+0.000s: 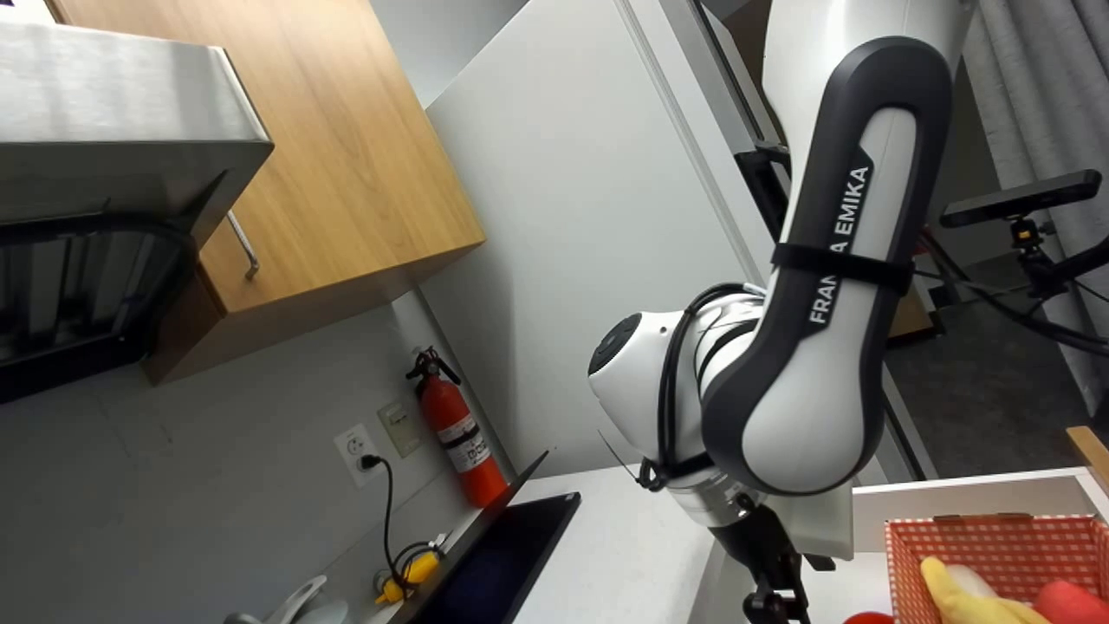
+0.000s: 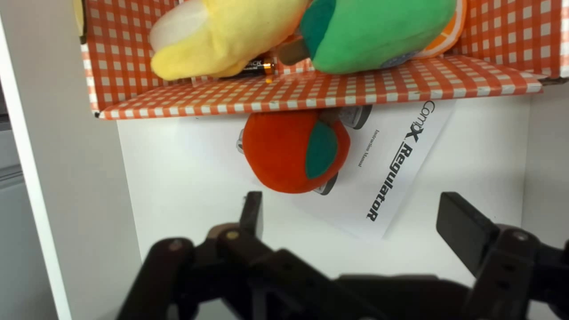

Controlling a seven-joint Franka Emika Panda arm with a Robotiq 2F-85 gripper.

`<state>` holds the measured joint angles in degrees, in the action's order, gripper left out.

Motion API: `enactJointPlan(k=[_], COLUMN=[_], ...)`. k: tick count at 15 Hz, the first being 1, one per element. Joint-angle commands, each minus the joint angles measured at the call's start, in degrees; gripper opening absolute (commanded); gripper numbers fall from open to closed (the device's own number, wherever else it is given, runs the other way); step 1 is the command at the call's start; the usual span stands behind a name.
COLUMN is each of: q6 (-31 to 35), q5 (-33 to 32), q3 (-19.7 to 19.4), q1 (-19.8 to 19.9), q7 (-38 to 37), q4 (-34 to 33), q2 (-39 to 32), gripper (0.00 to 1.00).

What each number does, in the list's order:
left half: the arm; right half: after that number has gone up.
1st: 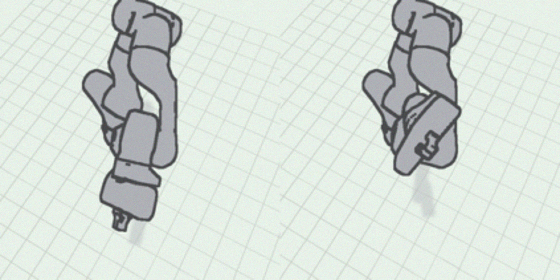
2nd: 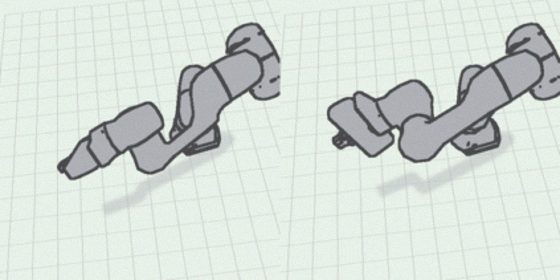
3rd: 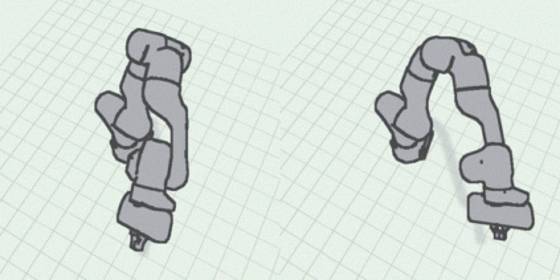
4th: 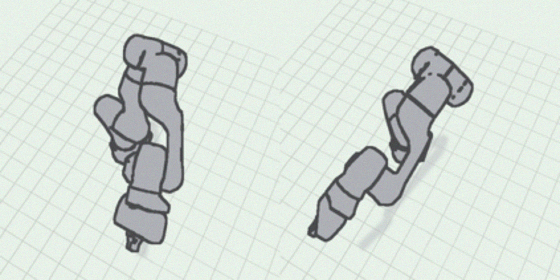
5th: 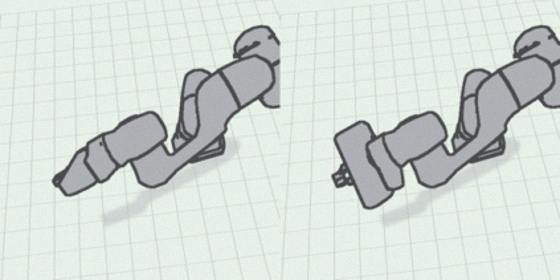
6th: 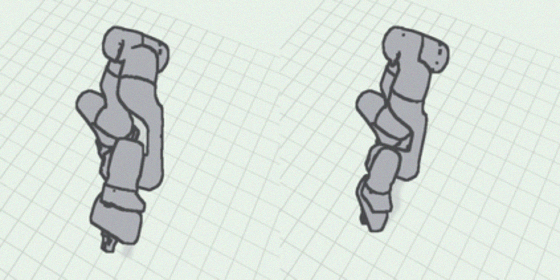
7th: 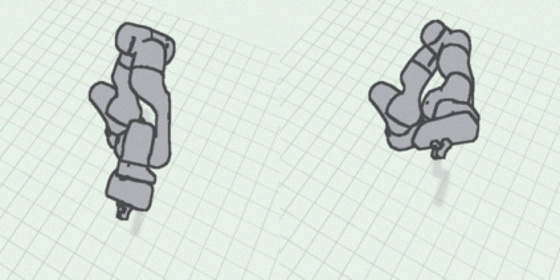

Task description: Pick up the two plush toys from the drawer, put them in the toy basket and close the top drawer.

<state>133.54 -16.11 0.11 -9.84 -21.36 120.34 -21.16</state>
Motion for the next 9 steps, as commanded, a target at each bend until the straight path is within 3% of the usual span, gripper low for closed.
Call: enactJointPlan(k=[1, 9], q6=[-0.07, -0.37], q5=[0.2, 0.52], q3=[-0.31, -0.99], q1=[-0.3, 0.37], q7=[0.16, 0.11], q4=[-0.06, -0.78], q2=[0.0, -1.33], gripper=[1.0, 1.0])
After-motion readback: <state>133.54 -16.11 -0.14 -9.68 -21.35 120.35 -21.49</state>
